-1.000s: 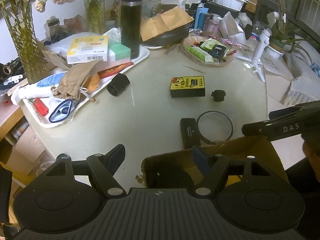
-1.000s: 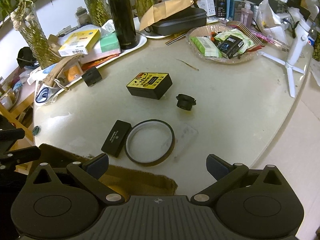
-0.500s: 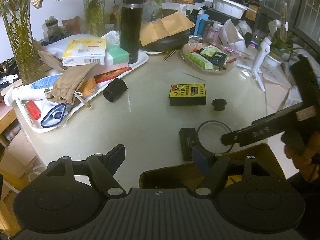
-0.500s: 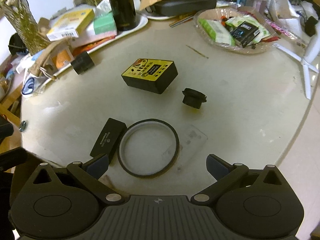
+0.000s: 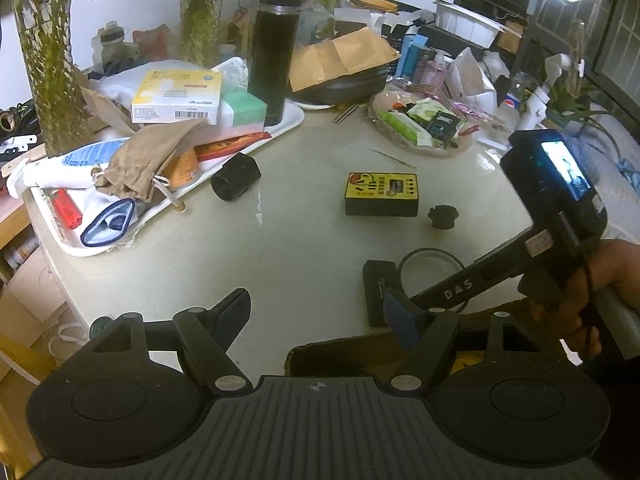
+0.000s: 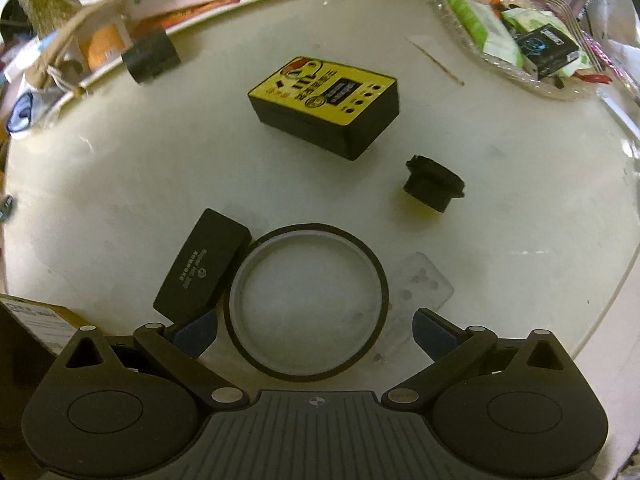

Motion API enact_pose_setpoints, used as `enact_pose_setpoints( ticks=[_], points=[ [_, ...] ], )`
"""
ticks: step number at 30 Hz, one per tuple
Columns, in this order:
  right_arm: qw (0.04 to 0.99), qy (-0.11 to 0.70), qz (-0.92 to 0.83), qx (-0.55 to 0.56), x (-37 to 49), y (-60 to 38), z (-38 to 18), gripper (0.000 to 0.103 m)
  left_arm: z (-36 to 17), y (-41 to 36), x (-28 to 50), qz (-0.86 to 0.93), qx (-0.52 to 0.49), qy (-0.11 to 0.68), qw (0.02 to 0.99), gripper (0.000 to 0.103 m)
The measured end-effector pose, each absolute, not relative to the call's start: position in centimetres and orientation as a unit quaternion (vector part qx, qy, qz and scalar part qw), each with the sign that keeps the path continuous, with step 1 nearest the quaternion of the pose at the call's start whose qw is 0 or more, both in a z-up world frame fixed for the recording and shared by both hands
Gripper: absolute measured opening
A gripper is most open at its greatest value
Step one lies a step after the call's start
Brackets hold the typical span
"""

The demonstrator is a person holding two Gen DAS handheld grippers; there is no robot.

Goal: Organize rigid objects
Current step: 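Close the right gripper on the rim of the clear ring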

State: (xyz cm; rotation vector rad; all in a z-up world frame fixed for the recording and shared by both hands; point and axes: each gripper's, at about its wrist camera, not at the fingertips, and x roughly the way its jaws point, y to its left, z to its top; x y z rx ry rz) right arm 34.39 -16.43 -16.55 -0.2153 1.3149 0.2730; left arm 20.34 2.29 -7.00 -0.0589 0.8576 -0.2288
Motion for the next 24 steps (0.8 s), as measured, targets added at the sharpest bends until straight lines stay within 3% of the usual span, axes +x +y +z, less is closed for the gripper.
enact_pose_setpoints(
  ticks=[5, 9, 24],
  points=[
    [0.777, 0.607, 0.120, -0.116, 34.6, -15.8, -17.0, 0.102, -7.0, 2.4, 20.4, -0.110, -0.035, 0.415, 0.902, 0.073],
    [0.784, 0.595, 0.123, -0.129, 34.3, -15.6, -16.9, 0.091, -7.0, 2.4, 20.4, -0.109, -0.032, 0.415, 0.903, 0.073],
    [0.825, 0.535, 0.107, -0.147, 32.7, -16.8, -12.7, 0.090, -6.4, 1.9, 20.6, -0.109, -0.023, 0.415, 0.903, 0.073]
  ],
)
